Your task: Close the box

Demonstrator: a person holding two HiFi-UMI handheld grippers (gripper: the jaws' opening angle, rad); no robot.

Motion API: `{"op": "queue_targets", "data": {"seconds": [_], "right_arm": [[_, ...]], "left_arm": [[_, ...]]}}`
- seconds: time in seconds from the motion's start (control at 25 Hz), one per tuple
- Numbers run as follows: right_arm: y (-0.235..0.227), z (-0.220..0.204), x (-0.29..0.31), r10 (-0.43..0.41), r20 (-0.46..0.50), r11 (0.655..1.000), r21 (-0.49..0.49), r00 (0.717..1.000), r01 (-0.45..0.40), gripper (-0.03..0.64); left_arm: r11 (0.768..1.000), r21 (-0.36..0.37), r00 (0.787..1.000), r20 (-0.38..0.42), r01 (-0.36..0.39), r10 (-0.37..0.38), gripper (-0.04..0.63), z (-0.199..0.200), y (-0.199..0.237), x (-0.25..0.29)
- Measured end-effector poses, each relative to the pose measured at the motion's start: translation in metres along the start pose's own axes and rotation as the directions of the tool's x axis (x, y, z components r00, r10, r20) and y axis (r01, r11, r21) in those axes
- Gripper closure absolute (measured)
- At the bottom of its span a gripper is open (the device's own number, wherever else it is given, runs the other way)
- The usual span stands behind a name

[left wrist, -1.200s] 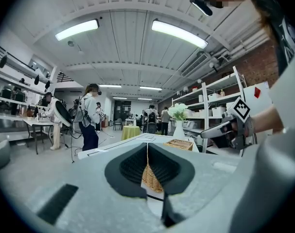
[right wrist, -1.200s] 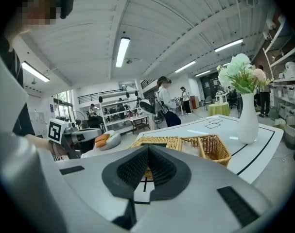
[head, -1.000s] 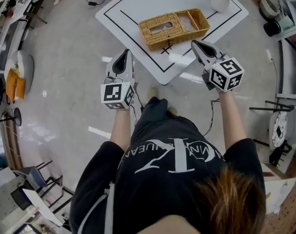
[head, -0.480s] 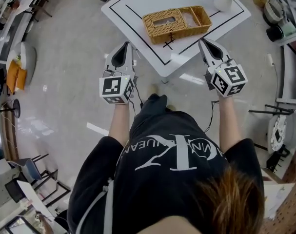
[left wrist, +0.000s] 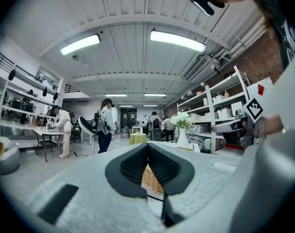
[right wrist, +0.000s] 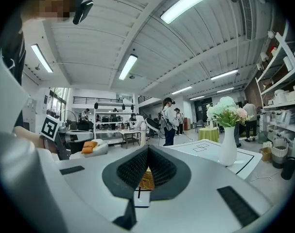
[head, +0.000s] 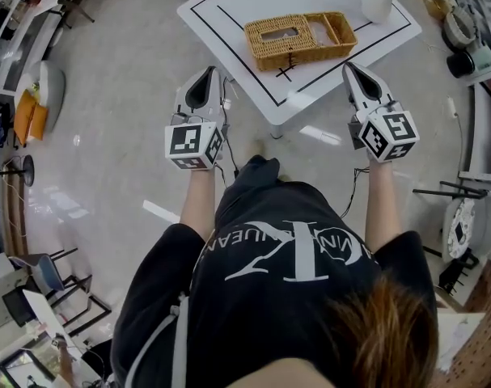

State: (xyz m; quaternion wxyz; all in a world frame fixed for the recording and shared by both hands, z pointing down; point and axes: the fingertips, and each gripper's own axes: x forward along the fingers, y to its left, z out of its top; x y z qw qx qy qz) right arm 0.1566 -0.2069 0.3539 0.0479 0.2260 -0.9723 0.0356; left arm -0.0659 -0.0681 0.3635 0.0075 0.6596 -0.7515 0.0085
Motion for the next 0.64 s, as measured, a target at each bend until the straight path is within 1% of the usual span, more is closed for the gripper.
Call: {"op": "queue_targets", "data": {"seconds": [0.2,0.64], "right_arm": [[-0.0004,0.0002,-0.0029,0.000,0.005,1.000,0.002,1.000,0.000,0.617],[0.0026,0.0020,-0.0055,0.006,0.020,1.000,0.019,1.000,-0.006,0.617]], "left_arm": [[1.000,0.005,1.000,0.001,-0.009,0.009,0.584,0.0012,0.0007,-0.0032],[1.000,0.010,1.000,0.000,0.000,0.000,0.584,0.0035,-0.0023,-0.0011]]}}
